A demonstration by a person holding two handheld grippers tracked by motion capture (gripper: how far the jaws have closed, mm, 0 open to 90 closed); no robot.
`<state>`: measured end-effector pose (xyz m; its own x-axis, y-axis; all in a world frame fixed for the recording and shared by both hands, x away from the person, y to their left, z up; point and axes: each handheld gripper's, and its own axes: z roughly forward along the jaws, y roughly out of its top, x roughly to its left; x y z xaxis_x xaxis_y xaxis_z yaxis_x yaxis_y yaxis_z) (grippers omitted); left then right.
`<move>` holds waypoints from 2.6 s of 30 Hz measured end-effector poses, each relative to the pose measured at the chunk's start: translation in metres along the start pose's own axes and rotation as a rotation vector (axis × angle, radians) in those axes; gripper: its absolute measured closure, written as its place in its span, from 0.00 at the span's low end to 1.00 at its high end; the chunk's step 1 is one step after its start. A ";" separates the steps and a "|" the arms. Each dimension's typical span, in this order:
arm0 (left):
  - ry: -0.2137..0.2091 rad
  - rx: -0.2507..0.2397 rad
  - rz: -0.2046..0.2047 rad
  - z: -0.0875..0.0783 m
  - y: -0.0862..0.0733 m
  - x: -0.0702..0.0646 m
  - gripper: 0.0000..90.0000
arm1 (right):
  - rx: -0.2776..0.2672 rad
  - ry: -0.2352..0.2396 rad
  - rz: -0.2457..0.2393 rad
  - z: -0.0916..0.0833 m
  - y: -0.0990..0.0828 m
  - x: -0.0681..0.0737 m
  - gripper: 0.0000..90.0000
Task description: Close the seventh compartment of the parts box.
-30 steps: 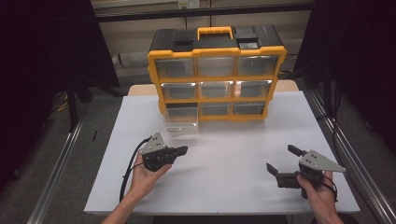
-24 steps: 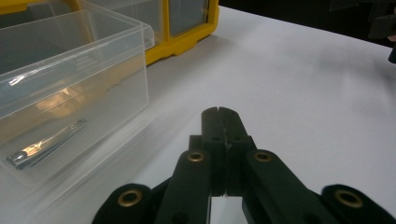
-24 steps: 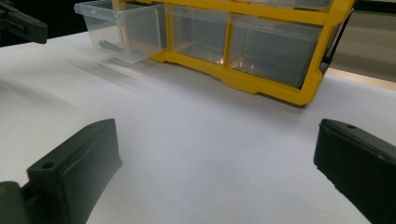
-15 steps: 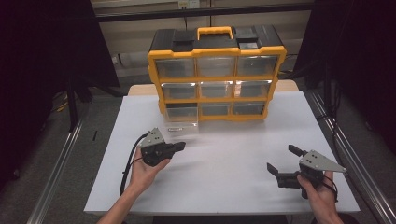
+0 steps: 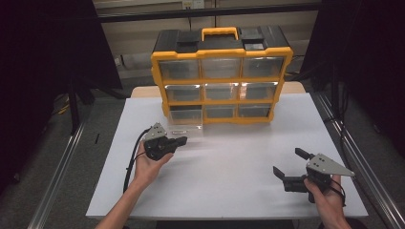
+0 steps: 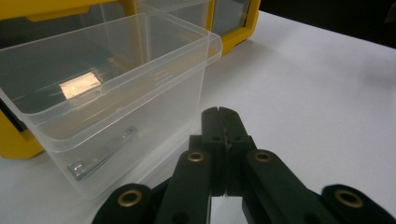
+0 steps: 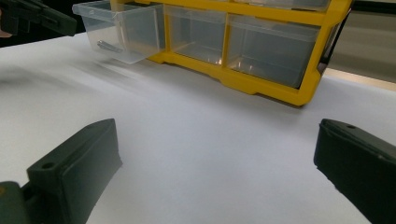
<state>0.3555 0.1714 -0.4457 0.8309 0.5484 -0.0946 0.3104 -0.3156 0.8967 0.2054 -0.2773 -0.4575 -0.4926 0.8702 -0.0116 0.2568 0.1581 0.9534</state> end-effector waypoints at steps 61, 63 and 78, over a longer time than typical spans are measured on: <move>0.115 0.025 0.003 0.015 0.010 0.023 1.00 | -0.006 0.005 -0.006 0.000 0.001 0.001 0.00; 0.109 0.016 0.002 0.016 0.010 0.023 1.00 | -0.006 0.005 -0.007 0.000 0.001 0.001 0.00; 0.127 0.029 0.023 0.020 0.013 0.026 1.00 | -0.005 0.005 -0.006 0.000 0.001 0.001 0.00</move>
<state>0.3910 0.1657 -0.4449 0.7735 0.6336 -0.0173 0.3066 -0.3501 0.8851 0.2055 -0.2762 -0.4572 -0.4983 0.8669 -0.0159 0.2497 0.1610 0.9548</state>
